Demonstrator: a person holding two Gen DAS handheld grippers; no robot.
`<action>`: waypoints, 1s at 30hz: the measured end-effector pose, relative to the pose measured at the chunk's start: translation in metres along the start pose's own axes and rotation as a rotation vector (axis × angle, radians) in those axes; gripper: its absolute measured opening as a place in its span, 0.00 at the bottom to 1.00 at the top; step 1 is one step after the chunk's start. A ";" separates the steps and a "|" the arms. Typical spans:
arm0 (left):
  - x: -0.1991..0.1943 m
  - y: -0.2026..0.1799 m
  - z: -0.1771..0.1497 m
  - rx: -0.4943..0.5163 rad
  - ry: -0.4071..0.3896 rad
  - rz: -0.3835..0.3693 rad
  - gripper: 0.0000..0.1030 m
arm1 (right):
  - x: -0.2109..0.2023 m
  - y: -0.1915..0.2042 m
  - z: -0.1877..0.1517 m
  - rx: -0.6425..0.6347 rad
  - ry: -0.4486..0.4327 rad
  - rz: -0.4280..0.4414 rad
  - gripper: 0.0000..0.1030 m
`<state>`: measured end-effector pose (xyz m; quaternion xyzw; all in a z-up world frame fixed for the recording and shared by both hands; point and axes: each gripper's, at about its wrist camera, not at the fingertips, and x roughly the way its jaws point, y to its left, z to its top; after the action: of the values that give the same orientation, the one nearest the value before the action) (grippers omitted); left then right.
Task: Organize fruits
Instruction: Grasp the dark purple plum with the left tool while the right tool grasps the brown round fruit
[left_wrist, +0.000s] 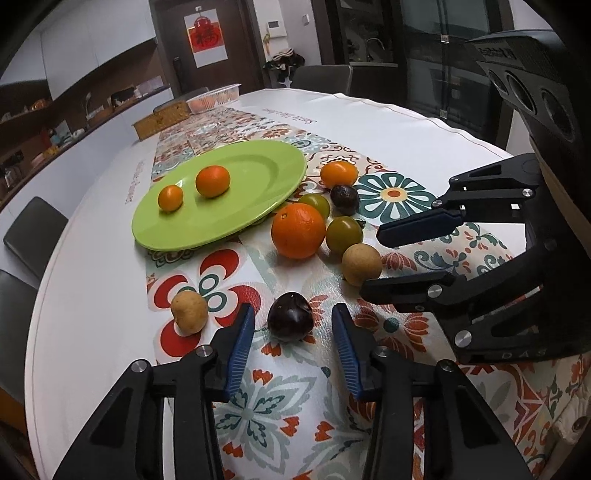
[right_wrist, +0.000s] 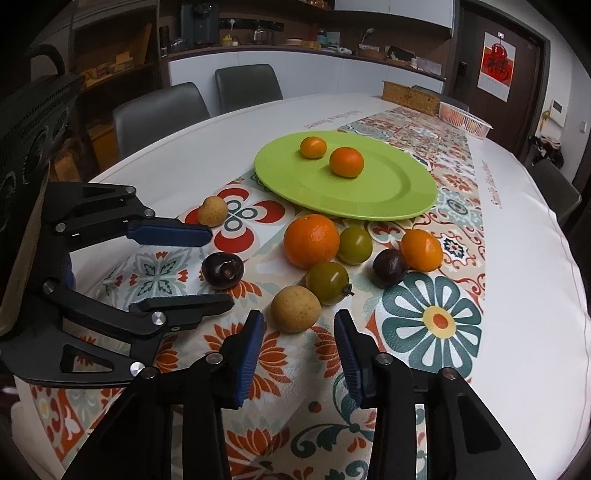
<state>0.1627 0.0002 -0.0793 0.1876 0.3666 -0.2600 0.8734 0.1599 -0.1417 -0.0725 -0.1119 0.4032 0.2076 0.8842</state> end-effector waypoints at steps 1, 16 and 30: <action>0.001 0.001 0.001 -0.009 0.002 -0.005 0.39 | 0.001 0.000 0.000 0.001 0.001 0.001 0.39; 0.003 0.010 0.000 -0.131 0.029 -0.021 0.27 | 0.012 -0.005 0.000 0.044 0.020 0.046 0.30; -0.012 0.009 0.001 -0.237 -0.001 0.017 0.26 | -0.010 -0.004 -0.002 0.053 -0.017 0.040 0.30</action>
<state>0.1616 0.0101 -0.0687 0.0862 0.3928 -0.2075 0.8918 0.1544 -0.1490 -0.0657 -0.0784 0.4033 0.2156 0.8859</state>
